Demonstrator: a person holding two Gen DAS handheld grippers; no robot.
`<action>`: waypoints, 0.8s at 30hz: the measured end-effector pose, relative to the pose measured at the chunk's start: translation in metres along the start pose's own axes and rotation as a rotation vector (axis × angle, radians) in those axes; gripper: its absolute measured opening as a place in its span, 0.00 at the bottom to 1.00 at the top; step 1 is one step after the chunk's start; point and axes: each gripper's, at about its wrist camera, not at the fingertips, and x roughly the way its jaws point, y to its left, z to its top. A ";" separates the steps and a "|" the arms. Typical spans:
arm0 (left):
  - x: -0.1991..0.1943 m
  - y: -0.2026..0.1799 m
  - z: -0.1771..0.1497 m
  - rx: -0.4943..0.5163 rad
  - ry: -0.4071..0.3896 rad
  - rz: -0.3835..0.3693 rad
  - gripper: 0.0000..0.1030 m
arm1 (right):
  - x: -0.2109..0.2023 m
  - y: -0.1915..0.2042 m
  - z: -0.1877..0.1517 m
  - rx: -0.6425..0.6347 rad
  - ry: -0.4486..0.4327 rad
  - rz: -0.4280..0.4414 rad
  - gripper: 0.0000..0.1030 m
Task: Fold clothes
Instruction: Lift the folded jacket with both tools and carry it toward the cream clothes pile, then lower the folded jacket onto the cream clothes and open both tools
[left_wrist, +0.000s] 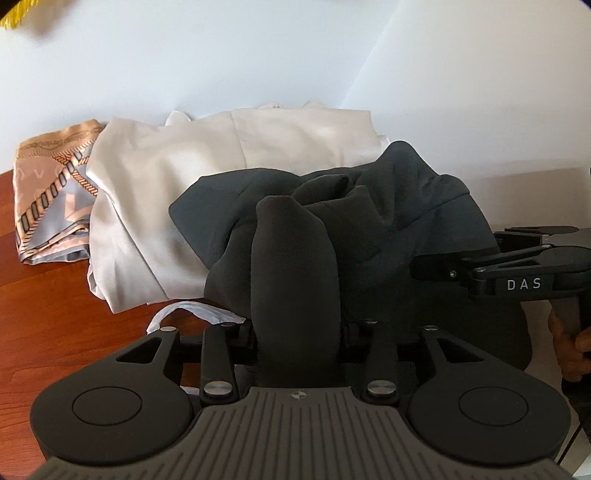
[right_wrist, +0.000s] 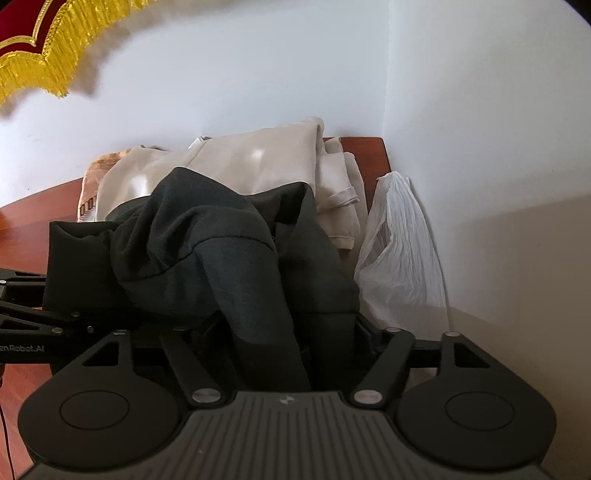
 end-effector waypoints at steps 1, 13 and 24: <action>-0.001 0.001 0.000 0.000 0.002 0.000 0.45 | -0.002 0.002 0.000 0.000 -0.001 -0.001 0.79; -0.028 0.006 0.000 0.008 -0.024 0.028 0.52 | -0.041 0.020 -0.001 -0.069 -0.067 -0.095 0.84; -0.077 0.006 -0.015 0.025 -0.087 0.078 0.59 | -0.089 0.040 -0.011 -0.088 -0.146 -0.141 0.89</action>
